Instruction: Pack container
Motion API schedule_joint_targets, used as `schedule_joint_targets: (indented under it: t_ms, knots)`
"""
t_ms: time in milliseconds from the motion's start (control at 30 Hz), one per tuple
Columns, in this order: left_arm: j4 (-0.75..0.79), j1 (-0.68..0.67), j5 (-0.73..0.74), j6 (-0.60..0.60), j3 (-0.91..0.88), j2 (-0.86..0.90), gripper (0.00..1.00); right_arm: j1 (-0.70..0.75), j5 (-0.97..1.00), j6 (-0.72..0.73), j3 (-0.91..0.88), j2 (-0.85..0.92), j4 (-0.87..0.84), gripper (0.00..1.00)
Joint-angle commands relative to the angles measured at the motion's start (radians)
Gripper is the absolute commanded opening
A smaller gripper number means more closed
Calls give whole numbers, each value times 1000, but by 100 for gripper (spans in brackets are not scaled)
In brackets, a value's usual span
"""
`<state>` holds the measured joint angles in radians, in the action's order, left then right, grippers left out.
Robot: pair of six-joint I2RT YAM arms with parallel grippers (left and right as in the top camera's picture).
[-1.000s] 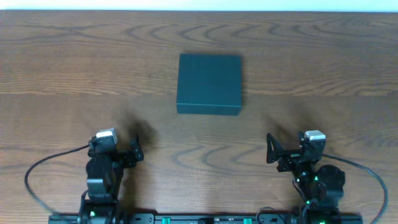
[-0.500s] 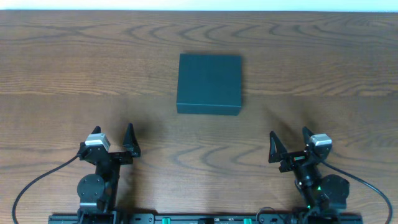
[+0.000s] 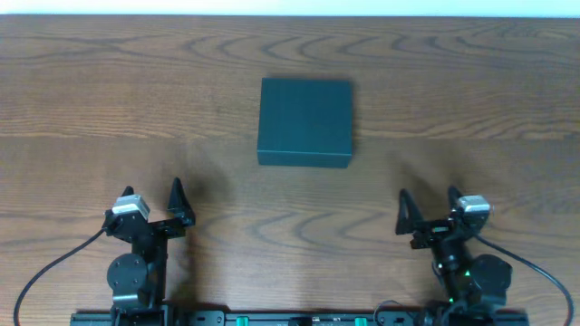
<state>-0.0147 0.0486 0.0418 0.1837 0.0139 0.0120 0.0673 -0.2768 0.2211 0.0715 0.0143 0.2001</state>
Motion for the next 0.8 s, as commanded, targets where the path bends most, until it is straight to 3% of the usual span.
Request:
schedule_joint_targets:
  t_ms: [0, 767]
  knots:
    - [-60, -4, -34, 4, -9, -9, 96, -93, -1, 10, -8, -9, -2, 99]
    - [-61, -3, -34, 4, -9, -8, 96, -106, 0, 10, -8, -9, -2, 99]
